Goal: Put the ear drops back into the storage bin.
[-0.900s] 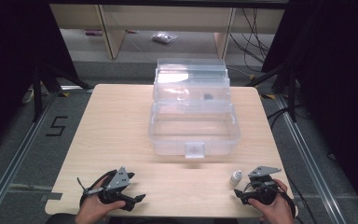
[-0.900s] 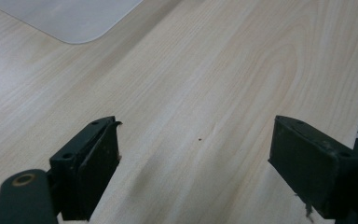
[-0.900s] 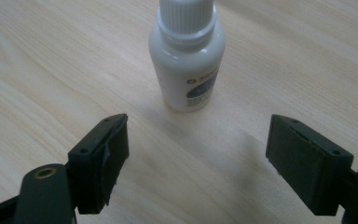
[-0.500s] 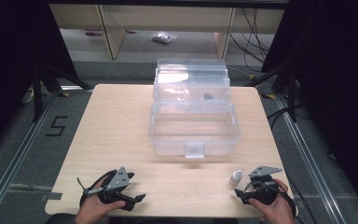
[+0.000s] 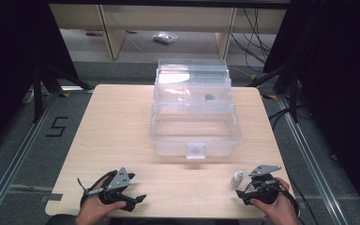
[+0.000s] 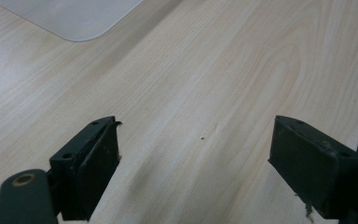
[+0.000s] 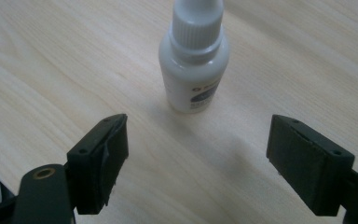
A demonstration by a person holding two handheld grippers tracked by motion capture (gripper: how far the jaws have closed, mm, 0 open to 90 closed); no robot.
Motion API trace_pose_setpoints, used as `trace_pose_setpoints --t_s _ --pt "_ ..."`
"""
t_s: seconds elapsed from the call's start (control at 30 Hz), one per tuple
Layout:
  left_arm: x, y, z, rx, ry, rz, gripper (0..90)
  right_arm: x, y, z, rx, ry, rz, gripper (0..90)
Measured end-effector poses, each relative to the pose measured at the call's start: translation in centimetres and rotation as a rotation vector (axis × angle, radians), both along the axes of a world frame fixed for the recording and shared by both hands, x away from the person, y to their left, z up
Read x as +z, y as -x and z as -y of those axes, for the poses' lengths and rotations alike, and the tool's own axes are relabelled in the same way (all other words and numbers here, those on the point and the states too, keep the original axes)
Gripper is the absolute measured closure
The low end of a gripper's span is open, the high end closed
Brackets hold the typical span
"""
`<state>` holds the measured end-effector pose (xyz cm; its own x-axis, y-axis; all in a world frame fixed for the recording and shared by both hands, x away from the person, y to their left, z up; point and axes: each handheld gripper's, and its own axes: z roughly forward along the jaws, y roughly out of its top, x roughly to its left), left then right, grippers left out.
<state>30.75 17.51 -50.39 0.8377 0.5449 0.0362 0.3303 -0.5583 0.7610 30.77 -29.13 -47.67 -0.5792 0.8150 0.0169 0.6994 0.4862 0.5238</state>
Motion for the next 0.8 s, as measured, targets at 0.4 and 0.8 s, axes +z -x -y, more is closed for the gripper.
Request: trace_pose_setpoints --t_s 0.4,0.8 --pt "-0.1 0.0 0.0 0.012 0.003 -0.010 15.2 1.3 -0.6 -0.7 0.043 0.053 -0.048 23.4" --pt "0.0 -0.1 -0.1 0.005 0.001 -0.003 15.2 2.1 -1.9 -1.6 0.092 0.112 -0.077 24.8"
